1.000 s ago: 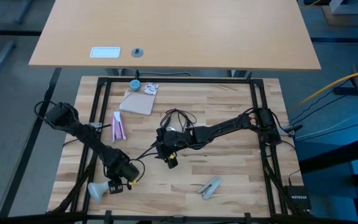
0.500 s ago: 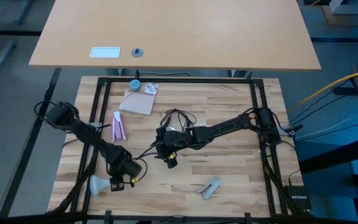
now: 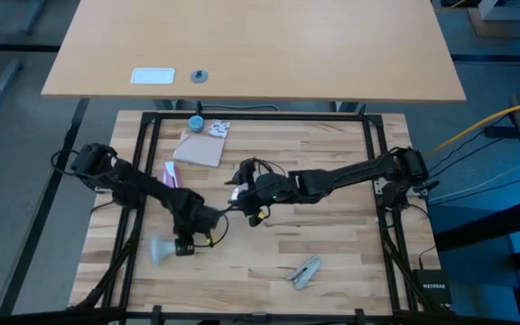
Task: Screw lightbulb
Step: Insert the light bulb into the lamp
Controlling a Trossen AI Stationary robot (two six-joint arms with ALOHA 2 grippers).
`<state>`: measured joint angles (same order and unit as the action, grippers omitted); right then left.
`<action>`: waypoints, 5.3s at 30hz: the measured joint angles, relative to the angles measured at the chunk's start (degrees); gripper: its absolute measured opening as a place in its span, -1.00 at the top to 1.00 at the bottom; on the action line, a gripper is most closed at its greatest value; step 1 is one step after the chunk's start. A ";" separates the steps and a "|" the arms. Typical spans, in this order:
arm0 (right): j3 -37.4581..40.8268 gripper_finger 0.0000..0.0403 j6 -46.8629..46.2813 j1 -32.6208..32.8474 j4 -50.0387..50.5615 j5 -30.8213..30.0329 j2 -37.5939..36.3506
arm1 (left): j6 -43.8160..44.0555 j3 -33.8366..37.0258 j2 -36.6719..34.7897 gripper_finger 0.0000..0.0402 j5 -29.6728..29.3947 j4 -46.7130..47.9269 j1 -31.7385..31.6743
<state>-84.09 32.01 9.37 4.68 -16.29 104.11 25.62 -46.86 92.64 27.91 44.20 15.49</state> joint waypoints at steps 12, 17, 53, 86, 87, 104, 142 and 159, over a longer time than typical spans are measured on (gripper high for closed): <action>0.02 -0.32 0.26 0.00 9.88 -12.91 -4.39 | -14.72 -6.52 0.00 0.44 -9.06 -16.78 -12.25; 0.00 -0.32 -0.07 0.00 12.74 -13.77 -5.06 | -23.52 -6.52 0.00 0.44 -12.15 -19.64 -14.26; 0.04 -0.32 -2.17 0.00 16.57 -13.71 -4.96 | -30.20 -6.46 3.24 -0.10 -21.75 -19.08 -8.29; 0.04 -0.32 -4.76 0.05 19.71 -13.71 -4.92 | -1.65 -21.34 1.11 -0.10 -8.66 20.79 4.82; 0.04 -0.32 -4.81 0.05 19.77 -13.71 -4.92 | -0.83 -21.06 1.11 -0.10 -8.57 20.78 5.76; 0.04 -0.32 -4.85 0.04 19.93 -13.67 -4.92 | -1.16 -6.50 1.27 -0.10 -17.25 21.15 13.15; 0.07 -0.32 -4.98 0.02 21.28 -13.23 -4.92 | 16.64 -3.65 -18.29 -0.10 -40.29 23.62 2.90; 0.07 -0.32 -4.96 0.04 21.28 -13.25 -4.92 | 11.66 7.80 -18.25 -0.10 -46.64 1.90 -4.23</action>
<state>-84.03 27.05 9.41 25.96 -29.54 99.20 37.28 -39.06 74.39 -18.73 46.11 11.26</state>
